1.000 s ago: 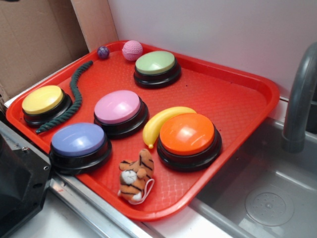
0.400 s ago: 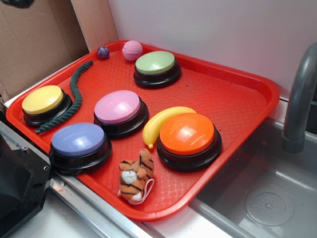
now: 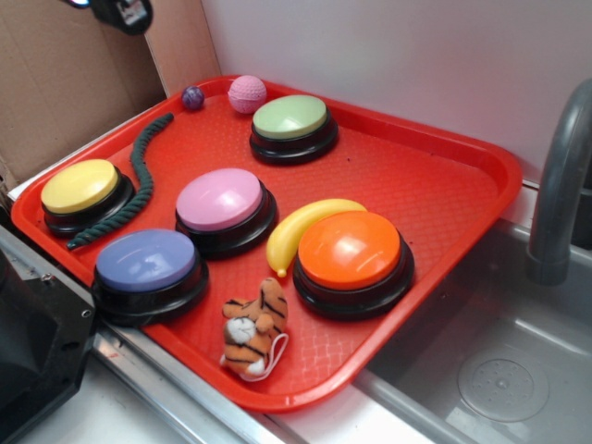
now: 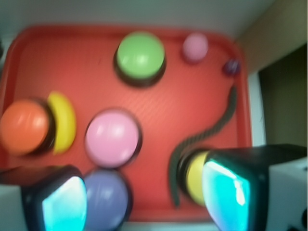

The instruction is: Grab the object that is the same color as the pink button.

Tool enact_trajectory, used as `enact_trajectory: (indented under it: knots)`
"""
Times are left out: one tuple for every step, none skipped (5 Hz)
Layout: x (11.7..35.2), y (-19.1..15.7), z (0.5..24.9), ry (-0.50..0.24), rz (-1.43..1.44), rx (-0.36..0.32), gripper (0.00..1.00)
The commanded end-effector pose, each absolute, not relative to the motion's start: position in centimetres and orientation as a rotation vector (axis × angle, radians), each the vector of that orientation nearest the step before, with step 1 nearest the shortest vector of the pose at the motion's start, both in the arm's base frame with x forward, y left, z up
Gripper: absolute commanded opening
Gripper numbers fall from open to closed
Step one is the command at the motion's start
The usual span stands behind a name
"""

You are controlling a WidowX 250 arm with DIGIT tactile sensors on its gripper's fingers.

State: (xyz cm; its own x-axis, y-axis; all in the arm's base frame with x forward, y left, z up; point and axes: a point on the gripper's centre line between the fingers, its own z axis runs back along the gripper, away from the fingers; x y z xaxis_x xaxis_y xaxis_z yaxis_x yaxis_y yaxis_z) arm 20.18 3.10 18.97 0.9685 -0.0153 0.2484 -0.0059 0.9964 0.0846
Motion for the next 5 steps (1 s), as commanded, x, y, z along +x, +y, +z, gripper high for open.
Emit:
enact_trajectory:
  knots:
    - [26.4,8.6,16.4,-0.423,0.071,0.139,1.00]
    - [29.1,11.5,14.2,-0.441,0.124,0.134,1.00]
    - [30.7,13.3,11.8,-0.448,0.144,0.130,1.00]
    - [32.3,14.5,9.7,-0.406,0.144,0.133,1.00]
    - [33.5,15.5,7.8,-0.404,0.134,0.101,1.00]
